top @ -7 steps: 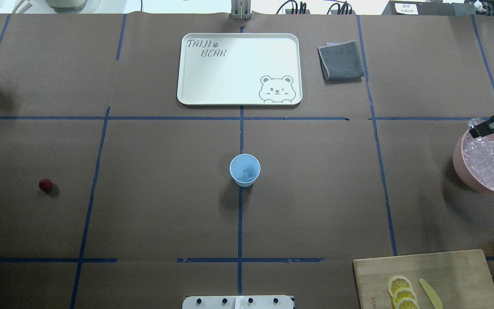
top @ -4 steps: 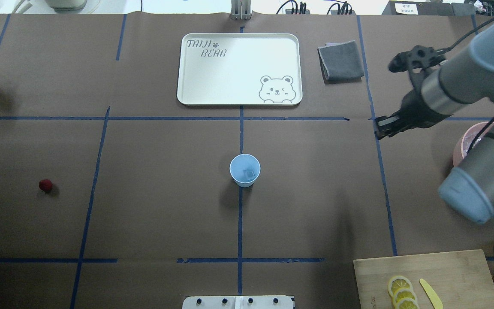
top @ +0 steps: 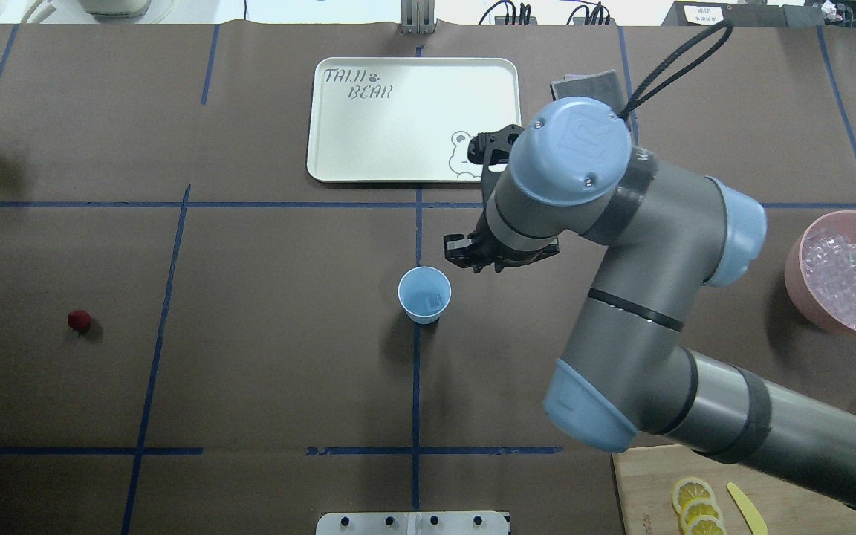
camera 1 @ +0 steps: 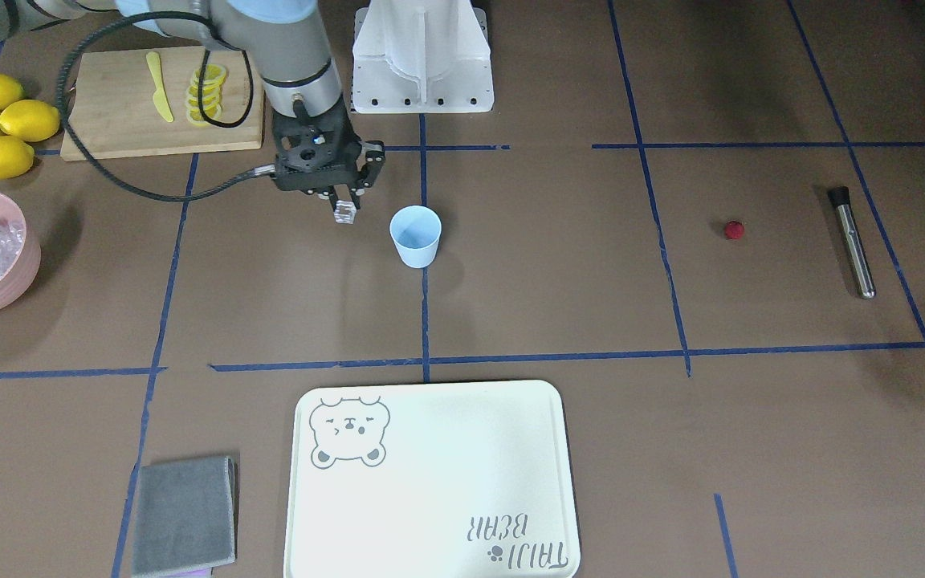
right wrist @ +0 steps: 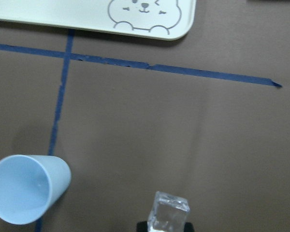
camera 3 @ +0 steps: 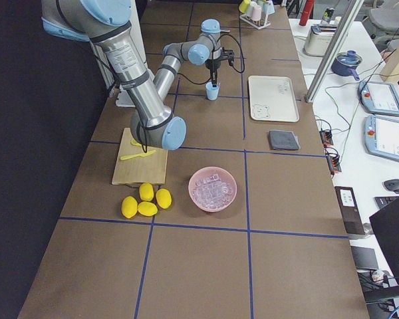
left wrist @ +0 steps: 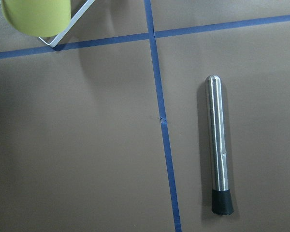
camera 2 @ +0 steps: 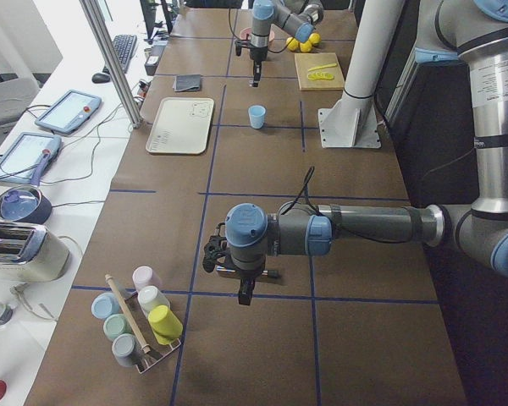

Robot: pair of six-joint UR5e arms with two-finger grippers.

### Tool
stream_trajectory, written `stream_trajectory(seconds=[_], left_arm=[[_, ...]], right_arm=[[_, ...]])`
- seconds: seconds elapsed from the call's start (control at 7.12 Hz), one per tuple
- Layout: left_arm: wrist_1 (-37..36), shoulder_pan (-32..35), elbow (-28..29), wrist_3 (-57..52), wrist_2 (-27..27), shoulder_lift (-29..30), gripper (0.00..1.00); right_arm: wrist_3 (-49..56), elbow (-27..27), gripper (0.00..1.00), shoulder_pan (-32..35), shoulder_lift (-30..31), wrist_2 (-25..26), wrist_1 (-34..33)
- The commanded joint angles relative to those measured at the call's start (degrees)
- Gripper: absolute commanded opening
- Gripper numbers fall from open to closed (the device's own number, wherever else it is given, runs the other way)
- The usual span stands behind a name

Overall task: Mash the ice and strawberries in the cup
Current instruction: 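Carry the ice cube over the blue cup and drop it in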

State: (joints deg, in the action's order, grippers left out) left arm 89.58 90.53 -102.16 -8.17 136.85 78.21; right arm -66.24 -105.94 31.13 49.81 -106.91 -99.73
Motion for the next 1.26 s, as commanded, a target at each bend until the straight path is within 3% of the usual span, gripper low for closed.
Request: stream_trajectory(seconds=[0.0, 0.7, 0.84, 0.98, 1.12], left_arm=[[-0.01, 0.0, -0.05, 0.0, 0.0, -0.25, 1.0], [0.07, 0.0, 0.03, 0.0, 0.0, -0.07, 1.0], [-0.01, 0.0, 0.03, 0.0, 0.0, -0.07, 1.0], [-0.01, 0.0, 0.03, 0.0, 0.0, -0.07, 1.0], [0.07, 0.0, 0.03, 0.0, 0.0, -0.07, 1.0]], right_arm=[[-3.89, 5.13, 0.05, -2.64, -5.16, 2.93, -0.12], [-4.51, 6.54, 0.09, -5.46, -5.34, 4.7, -0.12], [-4.43, 6.8, 0.61, -5.46, -5.43, 4.61, 0.23], [-4.34, 6.89, 1.0, -5.46, -5.43, 4.61, 0.32], [-4.16, 6.98, 1.0, -5.46, -5.34, 4.52, 0.32]])
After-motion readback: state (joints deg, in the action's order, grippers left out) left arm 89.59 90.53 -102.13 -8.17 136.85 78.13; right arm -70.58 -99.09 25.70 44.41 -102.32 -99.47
